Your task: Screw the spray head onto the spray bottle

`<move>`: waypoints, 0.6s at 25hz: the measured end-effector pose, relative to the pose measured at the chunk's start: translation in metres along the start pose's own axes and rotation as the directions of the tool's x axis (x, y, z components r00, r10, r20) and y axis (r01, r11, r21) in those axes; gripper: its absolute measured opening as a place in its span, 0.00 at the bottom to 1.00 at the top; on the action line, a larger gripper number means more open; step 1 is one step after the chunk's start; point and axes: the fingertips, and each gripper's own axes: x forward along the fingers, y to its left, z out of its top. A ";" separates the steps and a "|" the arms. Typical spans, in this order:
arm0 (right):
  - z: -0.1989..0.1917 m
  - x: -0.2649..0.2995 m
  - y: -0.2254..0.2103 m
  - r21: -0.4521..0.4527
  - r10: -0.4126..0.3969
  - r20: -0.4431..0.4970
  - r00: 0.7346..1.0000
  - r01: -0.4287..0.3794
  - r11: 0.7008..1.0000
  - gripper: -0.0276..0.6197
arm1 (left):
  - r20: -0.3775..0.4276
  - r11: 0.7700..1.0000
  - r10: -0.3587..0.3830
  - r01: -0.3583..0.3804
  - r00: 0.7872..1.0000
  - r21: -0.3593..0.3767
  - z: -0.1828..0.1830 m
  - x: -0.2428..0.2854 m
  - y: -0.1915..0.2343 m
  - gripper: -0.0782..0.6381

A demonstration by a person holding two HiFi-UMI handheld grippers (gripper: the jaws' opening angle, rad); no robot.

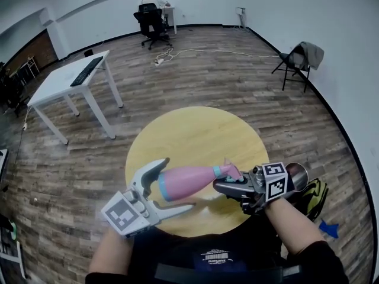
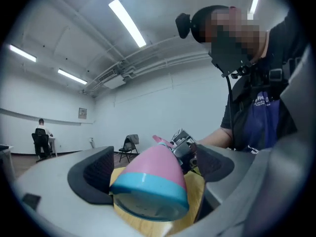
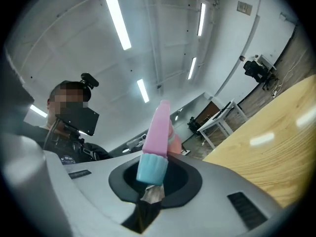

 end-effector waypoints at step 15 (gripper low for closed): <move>-0.020 0.024 0.030 -0.081 0.093 -0.071 0.993 -0.098 0.992 0.11 | 0.049 0.993 0.000 0.006 0.999 -0.121 0.002 -0.003 0.007 0.83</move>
